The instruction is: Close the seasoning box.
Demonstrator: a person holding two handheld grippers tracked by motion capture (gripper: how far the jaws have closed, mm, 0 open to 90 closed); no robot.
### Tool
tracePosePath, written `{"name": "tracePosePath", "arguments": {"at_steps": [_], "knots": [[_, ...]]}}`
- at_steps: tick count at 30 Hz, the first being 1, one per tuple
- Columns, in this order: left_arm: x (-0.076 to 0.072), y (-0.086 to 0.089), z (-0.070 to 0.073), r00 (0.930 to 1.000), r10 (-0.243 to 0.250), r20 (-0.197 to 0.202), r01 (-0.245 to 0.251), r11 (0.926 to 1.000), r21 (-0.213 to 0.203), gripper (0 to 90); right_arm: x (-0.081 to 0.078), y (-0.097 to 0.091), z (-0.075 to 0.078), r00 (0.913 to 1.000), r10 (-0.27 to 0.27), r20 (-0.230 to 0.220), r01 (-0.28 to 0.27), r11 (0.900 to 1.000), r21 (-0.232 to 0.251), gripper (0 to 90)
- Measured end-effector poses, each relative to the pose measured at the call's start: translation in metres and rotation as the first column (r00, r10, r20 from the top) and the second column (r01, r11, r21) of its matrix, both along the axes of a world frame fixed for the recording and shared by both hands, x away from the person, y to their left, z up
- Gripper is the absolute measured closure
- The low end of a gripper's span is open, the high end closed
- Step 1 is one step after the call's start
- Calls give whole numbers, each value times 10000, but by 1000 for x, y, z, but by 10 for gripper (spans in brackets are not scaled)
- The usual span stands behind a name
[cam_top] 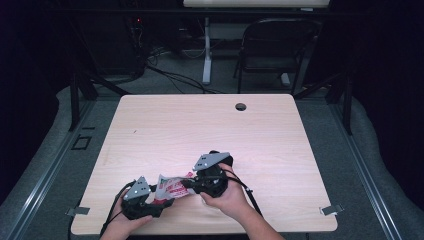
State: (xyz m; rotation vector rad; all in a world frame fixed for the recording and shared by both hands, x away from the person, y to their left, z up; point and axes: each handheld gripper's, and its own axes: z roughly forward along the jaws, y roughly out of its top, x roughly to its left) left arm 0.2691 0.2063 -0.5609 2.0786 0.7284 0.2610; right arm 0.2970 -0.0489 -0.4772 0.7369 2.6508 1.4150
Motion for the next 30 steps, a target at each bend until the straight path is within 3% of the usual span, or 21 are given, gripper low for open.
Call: {"name": "tracePosePath", "arguments": {"at_steps": [3, 11, 20, 30], "knots": [[1, -2, -3, 10000, -52, -44, 53, 9997, 256, 342, -1, 0, 2, 10000, -13, 12, 13, 9999, 146, 900], [3, -1, -6, 9998, 164, -99, -164, 9999, 47, 342, -4, -3, 9, 9999, -1, 109, -3, 9992, 403, 900], [5, -3, -12, 9994, 238, -240, -235, 9996, 154, 350, -5, -5, 14, 9998, -65, 191, 53, 9979, 638, 900], [5, -6, -14, 9996, 278, -108, -274, 9991, 319, 490, -5, -7, 15, 9998, -70, 205, 55, 9974, 725, 900]]}}
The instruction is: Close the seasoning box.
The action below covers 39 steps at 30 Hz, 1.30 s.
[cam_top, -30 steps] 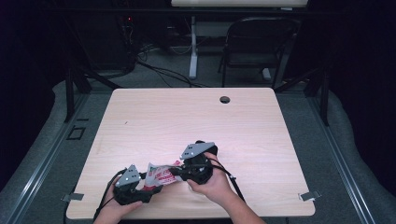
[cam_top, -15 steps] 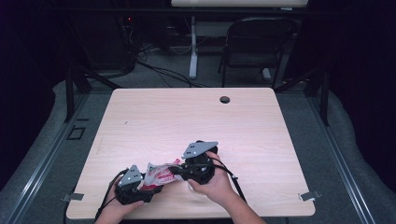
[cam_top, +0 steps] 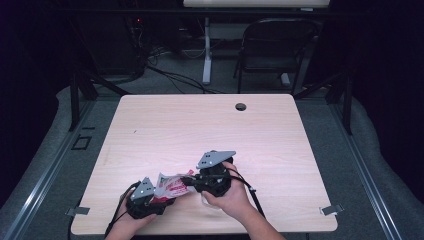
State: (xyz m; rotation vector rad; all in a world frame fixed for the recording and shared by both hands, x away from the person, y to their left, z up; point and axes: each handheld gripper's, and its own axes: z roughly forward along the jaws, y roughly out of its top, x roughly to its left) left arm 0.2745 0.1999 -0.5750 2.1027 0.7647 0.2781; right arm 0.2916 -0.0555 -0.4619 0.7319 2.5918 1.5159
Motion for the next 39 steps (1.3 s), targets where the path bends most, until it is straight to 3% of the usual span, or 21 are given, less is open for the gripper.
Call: {"name": "tracePosePath", "arguments": {"at_steps": [7, 15, 29, 39], "knots": [[0, -1, 2, 9995, 278, 162, -277, 9996, -32, 570, 1, -1, -1, 9999, -47, -95, 47, 10000, 26, 900], [1, -2, 3, 9983, 512, 280, -519, 9983, 248, 616, 2, -2, -3, 9997, -147, -176, 146, 9999, -76, 900], [1, -7, 13, 9871, 931, 1305, -1043, 9912, 820, 652, 1, -8, -3, 9992, -388, -112, 387, 9992, -23, 900], [7, -17, 30, 9754, 815, 2046, -1108, 9845, 1362, 662, 1, -20, 4, 9973, -729, -7, 729, 9972, 148, 900]]}}
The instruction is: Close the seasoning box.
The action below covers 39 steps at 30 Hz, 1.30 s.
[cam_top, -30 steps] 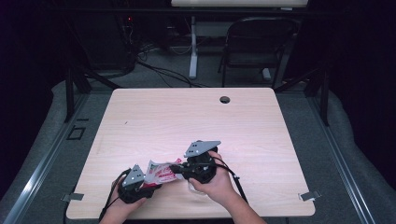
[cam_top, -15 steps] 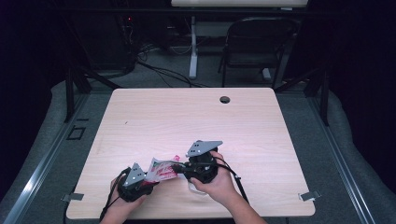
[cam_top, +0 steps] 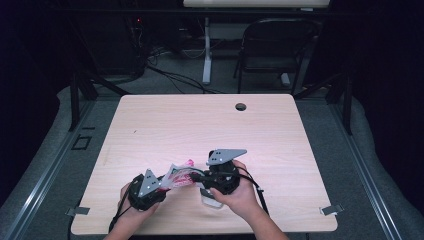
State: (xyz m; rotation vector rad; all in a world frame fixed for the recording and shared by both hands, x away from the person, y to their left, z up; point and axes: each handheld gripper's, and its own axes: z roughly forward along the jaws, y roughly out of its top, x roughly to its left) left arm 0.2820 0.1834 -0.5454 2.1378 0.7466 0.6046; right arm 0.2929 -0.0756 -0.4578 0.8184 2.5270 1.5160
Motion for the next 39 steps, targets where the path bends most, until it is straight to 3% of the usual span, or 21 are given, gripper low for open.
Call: {"name": "tracePosePath", "arguments": {"at_steps": [9, 11, 12, 20, 29, 39], "knots": [[12, -10, 13, 9979, 69, 650, -96, 9991, 406, 668, 2, -8, 8, 9984, -501, 273, 501, 9987, -6, 900], [15, -12, 15, 9960, 46, 894, -108, 9975, 693, 670, 3, -10, 8, 9978, -590, 299, 593, 9982, -96, 900], [16, -14, 15, 9933, 114, 1147, -219, 9956, 907, 671, 3, -11, 8, 9976, -614, 318, 619, 9980, -155, 900], [20, -18, 7, 9884, 241, 1500, -436, 9908, 1278, 676, 8, -14, -4, 9968, -781, 161, 788, 9956, -504, 900], [16, -19, 2, 9802, 313, 1953, -698, 9786, 1936, 680, 7, -13, -17, 9970, -747, 215, 762, 9941, -772, 899], [12, -23, 5, 9690, 303, 2451, -904, 9671, 2377, 682, 5, -18, -21, 9965, -829, 66, 832, 9945, -632, 869]]}}
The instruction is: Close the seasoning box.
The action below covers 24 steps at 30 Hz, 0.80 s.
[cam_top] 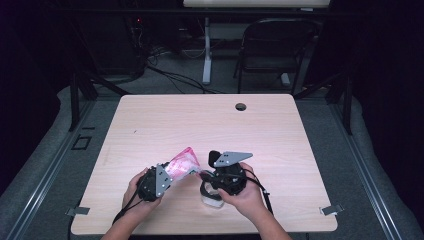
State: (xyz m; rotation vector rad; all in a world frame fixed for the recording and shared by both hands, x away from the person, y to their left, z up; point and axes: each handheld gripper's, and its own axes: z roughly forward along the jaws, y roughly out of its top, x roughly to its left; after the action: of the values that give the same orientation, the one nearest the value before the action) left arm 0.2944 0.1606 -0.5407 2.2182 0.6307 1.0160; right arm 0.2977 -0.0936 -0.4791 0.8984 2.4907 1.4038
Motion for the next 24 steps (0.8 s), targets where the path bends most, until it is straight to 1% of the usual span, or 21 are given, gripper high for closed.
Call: {"name": "tracePosePath", "arguments": {"at_steps": [3, 4, 6, 8, 10, 11, 15, 19, 24], "knots": [[0, -1, 0, 9999, 9, 118, -11, 9999, 165, 682, -1, -3, 3, 10000, -8, 28, 8, 9998, 177, 812], [0, -1, 0, 9999, 33, 135, -36, 9997, 234, 683, -2, -4, 5, 10000, -6, 10, 6, 9994, 339, 808], [0, -1, -1, 9999, -6, 143, 1, 9994, 334, 683, -3, -6, 7, 10000, -51, 80, 49, 9996, 286, 800], [-1, -2, -1, 9997, 15, 248, -26, 9991, 419, 683, -4, -7, 9, 9999, -39, 161, 35, 9997, 232, 792], [0, -3, -2, 9995, 11, 324, -23, 9992, 393, 684, -6, -8, 11, 9997, -23, 257, 18, 9998, 180, 791], [-1, -3, 0, 9994, 5, 332, -22, 9987, 501, 684, -6, -8, 11, 9996, -53, 269, 48, 9999, 166, 793], [-2, -5, 2, 9986, 60, 524, -91, 9982, 599, 685, -7, -10, 11, 9994, -150, 314, 149, 9999, 43, 860], [-3, -8, 5, 9974, 60, 712, -110, 9975, 705, 686, -9, -13, 11, 9992, -193, 341, 195, 9998, -65, 883], [-4, -10, 7, 9963, 22, 865, -85, 9973, 727, 686, -11, -16, 10, 9991, -232, 367, 237, 9996, -141, 895]]}}
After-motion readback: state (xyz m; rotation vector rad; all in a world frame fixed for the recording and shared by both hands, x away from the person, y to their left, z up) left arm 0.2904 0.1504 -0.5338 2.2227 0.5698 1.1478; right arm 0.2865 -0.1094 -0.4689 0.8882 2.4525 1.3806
